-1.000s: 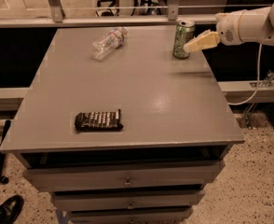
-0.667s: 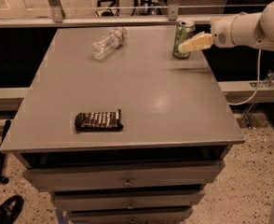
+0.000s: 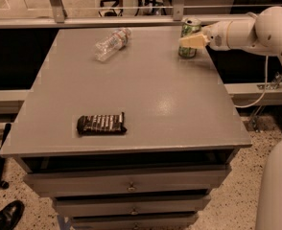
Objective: Move green can near rxbar chocolate
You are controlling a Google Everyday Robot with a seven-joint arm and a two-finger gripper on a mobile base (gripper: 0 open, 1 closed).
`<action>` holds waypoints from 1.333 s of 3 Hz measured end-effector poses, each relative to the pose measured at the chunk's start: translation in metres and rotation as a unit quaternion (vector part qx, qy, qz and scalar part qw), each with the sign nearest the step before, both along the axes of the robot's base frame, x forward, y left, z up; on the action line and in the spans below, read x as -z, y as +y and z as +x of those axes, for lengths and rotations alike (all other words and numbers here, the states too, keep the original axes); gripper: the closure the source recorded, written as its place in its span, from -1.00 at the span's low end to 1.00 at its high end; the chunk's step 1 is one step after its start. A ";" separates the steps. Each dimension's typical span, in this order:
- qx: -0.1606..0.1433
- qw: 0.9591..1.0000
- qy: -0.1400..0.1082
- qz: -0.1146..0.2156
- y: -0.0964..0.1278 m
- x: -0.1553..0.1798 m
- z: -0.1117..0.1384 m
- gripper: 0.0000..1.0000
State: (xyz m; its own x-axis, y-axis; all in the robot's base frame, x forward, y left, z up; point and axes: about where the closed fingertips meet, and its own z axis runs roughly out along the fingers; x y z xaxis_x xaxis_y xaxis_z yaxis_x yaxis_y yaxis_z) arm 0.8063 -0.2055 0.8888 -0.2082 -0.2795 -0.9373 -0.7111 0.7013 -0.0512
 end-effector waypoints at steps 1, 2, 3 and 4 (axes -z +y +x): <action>-0.021 1.000 -0.005 0.021 0.011 -0.012 -0.012 0.36; -0.054 0.998 -0.017 0.036 0.025 -0.032 -0.036 0.82; -0.118 0.991 -0.056 0.037 0.053 -0.083 -0.094 1.00; -0.117 0.991 -0.054 0.037 0.053 -0.081 -0.092 1.00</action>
Offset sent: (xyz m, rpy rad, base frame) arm -0.0971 0.0508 0.0786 0.1007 -0.1128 0.2566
